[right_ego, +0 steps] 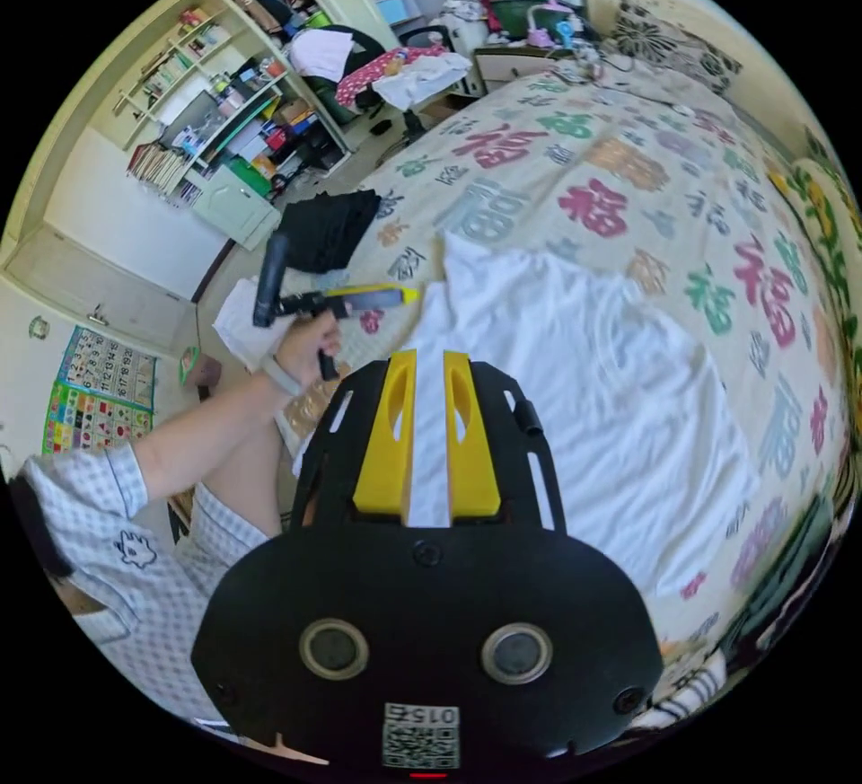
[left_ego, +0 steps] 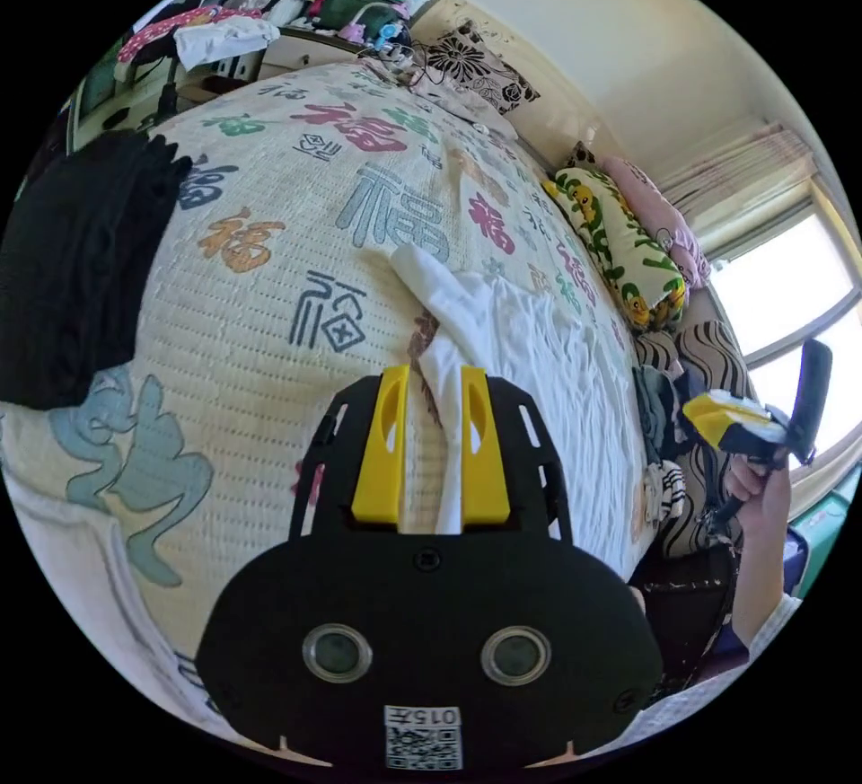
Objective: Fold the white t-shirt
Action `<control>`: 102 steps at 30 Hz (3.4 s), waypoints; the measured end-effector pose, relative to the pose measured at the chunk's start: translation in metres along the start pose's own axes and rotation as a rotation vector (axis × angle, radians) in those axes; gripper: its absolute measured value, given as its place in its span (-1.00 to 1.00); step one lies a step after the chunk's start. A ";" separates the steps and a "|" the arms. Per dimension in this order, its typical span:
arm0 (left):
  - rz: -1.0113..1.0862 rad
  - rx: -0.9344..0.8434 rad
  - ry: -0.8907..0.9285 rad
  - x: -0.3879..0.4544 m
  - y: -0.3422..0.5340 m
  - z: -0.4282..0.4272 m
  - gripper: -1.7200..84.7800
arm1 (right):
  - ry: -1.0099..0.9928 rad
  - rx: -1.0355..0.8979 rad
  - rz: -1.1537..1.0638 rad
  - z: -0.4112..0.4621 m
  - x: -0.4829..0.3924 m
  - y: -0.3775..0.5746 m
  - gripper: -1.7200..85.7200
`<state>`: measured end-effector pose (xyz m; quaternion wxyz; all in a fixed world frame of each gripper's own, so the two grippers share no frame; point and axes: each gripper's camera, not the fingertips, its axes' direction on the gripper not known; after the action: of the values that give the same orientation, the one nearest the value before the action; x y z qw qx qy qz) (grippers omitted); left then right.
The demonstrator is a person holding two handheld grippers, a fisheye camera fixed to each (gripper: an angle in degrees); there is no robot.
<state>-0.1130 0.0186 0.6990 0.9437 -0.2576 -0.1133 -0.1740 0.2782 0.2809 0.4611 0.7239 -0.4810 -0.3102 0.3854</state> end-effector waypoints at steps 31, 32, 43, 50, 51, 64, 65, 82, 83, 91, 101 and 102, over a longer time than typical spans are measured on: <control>-0.110 0.213 -0.014 0.039 0.052 -0.028 -0.98 | -0.025 -0.204 -0.054 0.102 0.040 -0.220 -0.86; -0.126 0.183 -0.025 0.041 0.051 -0.023 -0.98 | -0.012 -0.245 -0.045 0.104 0.044 -0.217 -0.83; -0.166 0.259 -0.117 0.108 0.043 -0.069 -0.96 | -0.211 0.039 -0.105 -0.023 0.071 -0.134 -0.79; 0.247 0.096 0.142 0.269 -0.044 -0.030 -0.82 | 0.119 0.281 0.203 -0.135 0.190 0.109 -0.82; 0.337 0.047 0.170 0.308 -0.059 -0.012 -0.81 | 0.150 0.286 0.258 -0.142 0.204 0.131 -0.82; 0.752 -0.400 -0.042 0.643 -0.127 0.232 -0.76 | -0.062 0.360 0.736 -0.150 0.385 0.346 -0.79; 0.793 -0.447 -0.114 0.657 -0.124 0.252 -0.77 | -0.044 0.331 0.739 -0.147 0.390 0.348 -0.84; 0.995 -0.168 -0.024 0.740 -0.068 0.172 -0.86 | 0.041 0.372 0.768 -0.174 0.392 0.507 -0.90; 0.977 -0.141 0.084 0.729 -0.062 0.136 -0.85 | 0.016 0.354 0.737 -0.174 0.384 0.518 -0.86; 0.709 -0.132 -0.017 0.536 -0.008 -0.099 -0.80 | -0.100 0.127 0.624 -0.153 0.305 0.586 -0.77; 0.138 -0.417 -0.231 0.311 0.099 -0.228 -0.75 | -0.061 -0.032 0.712 -0.100 0.266 0.636 -0.80; 0.127 -0.468 -0.213 0.307 0.105 -0.222 -0.75 | -0.063 -0.039 0.718 -0.098 0.264 0.638 -0.81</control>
<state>0.2352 -0.0961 0.5587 0.8502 -0.4923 -0.1523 -0.1077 0.3277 0.6160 -0.1483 0.5231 -0.5608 -0.1512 0.6237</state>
